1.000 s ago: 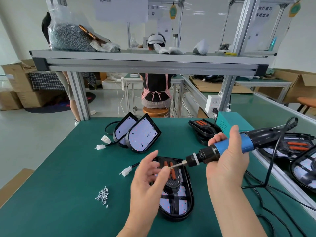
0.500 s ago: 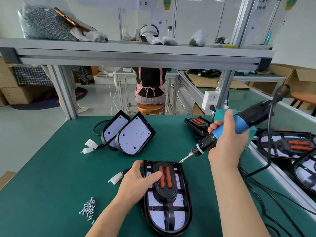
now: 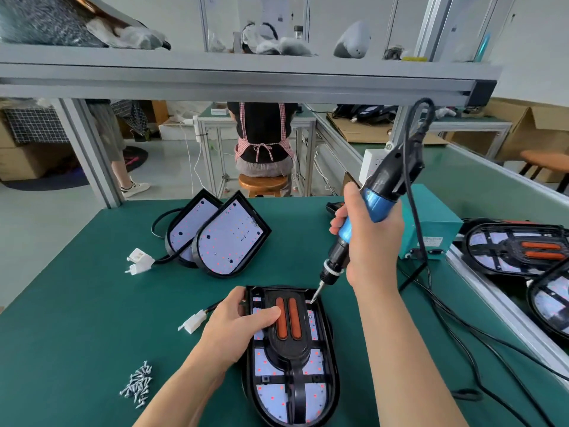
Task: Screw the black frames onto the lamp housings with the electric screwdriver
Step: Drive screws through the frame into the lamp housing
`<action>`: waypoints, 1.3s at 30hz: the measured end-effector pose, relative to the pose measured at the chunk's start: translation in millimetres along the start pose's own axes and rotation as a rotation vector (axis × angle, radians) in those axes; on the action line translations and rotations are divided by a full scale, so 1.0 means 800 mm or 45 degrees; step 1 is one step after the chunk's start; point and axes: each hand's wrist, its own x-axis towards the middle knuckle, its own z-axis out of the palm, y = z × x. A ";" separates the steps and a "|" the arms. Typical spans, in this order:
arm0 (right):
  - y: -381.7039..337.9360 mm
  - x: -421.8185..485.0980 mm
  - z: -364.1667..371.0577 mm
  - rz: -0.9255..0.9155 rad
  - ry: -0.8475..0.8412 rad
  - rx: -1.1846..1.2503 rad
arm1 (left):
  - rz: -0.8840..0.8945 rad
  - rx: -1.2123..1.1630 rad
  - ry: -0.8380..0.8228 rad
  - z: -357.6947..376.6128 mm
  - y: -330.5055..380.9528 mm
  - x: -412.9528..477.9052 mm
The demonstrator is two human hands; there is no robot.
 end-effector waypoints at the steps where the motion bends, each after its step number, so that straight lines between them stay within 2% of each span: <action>1: 0.002 -0.002 0.001 0.010 -0.013 -0.001 | -0.001 -0.004 -0.006 0.000 0.000 0.000; 20: 0.011 -0.005 0.004 0.017 -0.026 -0.024 | 0.001 -0.037 0.018 0.002 0.001 -0.002; 39: 0.017 -0.007 0.004 -0.011 -0.150 -0.074 | 0.036 -0.037 -0.001 0.002 0.001 -0.002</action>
